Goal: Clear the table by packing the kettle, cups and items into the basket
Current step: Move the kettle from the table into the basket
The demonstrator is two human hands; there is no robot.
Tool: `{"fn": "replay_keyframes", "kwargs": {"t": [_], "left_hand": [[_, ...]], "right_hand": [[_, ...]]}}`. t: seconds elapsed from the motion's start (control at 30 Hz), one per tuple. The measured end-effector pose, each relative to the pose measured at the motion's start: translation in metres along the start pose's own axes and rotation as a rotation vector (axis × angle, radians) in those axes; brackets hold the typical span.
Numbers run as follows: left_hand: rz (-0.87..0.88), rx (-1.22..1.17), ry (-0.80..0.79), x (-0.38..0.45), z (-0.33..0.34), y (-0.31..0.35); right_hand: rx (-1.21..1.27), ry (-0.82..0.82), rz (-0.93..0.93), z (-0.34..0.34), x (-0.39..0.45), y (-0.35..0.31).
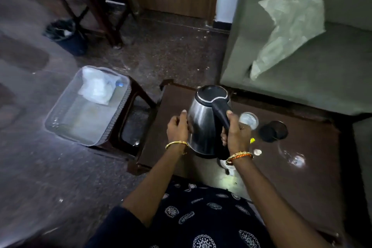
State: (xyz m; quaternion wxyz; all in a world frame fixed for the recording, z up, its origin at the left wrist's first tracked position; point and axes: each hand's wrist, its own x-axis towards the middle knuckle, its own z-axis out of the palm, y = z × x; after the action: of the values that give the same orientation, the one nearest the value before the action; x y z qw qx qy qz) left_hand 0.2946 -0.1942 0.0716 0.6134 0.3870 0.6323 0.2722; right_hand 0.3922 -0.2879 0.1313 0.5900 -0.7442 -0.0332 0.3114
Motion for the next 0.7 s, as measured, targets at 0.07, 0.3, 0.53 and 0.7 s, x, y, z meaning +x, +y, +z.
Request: {"fn": "replay_keyframes", "kwargs": {"t": [0.07,0.3,0.53,0.7], "left_hand": [[-0.014,-0.037,0.071,0.015,-0.032,0.009],[-0.179,0.107,0.557,0.086,-0.177,0.018],[-0.383,0.142,0.563,0.15,-0.29,0.007],[-0.426,0.147,0.402,0.178,-0.319,-0.021]], "right_hand": [[0.014,-0.071,-0.023,0.037,-0.007,-0.006],[0.076,-0.344,-0.025,0.18,-0.039,-0.021],[0.013,-0.49,-0.037,0.32,-0.064,-0.001],[-0.131,-0.458,-0.029,0.405,-0.077,0.033]]}}
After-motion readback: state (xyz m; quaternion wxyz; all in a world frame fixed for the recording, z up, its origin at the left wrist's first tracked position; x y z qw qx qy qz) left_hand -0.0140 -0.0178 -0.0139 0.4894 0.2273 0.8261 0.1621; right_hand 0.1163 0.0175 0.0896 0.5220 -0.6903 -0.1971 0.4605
